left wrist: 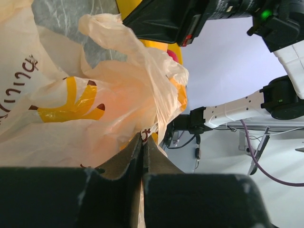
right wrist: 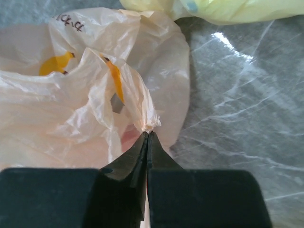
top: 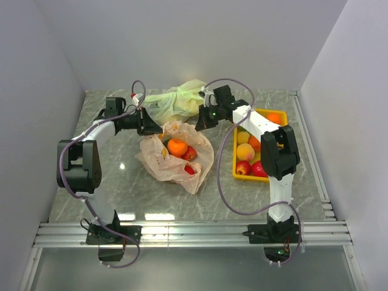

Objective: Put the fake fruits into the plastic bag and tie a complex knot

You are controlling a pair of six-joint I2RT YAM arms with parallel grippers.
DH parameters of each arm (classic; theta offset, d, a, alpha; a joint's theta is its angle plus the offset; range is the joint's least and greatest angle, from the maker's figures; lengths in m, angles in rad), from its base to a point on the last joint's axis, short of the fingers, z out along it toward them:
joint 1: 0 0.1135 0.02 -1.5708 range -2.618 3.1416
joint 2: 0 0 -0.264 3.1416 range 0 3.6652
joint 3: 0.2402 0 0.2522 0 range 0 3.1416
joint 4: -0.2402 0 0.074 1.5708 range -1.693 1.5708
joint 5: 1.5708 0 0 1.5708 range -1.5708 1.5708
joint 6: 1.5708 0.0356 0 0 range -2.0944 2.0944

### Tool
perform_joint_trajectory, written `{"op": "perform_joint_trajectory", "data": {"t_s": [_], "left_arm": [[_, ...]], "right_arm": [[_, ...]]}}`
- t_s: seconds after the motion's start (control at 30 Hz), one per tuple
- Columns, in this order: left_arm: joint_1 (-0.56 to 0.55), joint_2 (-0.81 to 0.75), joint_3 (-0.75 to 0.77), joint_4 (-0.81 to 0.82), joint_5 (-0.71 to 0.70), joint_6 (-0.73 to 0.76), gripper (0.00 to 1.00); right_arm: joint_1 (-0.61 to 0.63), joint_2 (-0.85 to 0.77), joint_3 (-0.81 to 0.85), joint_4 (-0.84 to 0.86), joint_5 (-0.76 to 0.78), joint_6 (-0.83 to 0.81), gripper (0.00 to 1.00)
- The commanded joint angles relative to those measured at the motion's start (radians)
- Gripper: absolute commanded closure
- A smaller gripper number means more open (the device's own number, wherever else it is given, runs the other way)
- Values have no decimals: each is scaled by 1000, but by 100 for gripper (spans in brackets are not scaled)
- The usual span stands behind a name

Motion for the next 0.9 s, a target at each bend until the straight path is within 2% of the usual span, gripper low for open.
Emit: {"op": "perform_joint_trajectory", "data": {"t_s": [0.0, 0.13, 0.33, 0.4, 0.47, 0.5, 0.57, 0.6, 0.67, 0.87], "left_arm": [[6, -23, 56, -31, 28, 77, 91], [7, -33, 72, -89, 23, 126, 91], [7, -47, 59, -88, 25, 131, 91], [7, -46, 61, -93, 25, 136, 91], [7, -43, 63, -91, 25, 134, 91], [7, -43, 63, -90, 27, 134, 91], [7, -44, 58, -83, 30, 128, 91], [7, -43, 58, -82, 33, 127, 91], [7, -40, 61, -88, 33, 134, 91], [7, -30, 62, -79, 28, 125, 91]], "right_arm": [[-5, -53, -33, 44, 48, -23, 100], [-12, -142, -125, 91, 114, -40, 100], [-21, -245, -231, 200, 218, -39, 100], [-24, -248, -240, 219, 211, -40, 100], [-23, -207, -197, 165, 158, -45, 100], [-21, -184, -168, 136, 142, -57, 94], [-21, -118, -104, 96, 122, -56, 69], [-21, -103, -90, 82, 111, -57, 53], [-11, -67, -62, 62, 111, -60, 46], [18, 19, 4, -1, 110, -94, 47]]}}
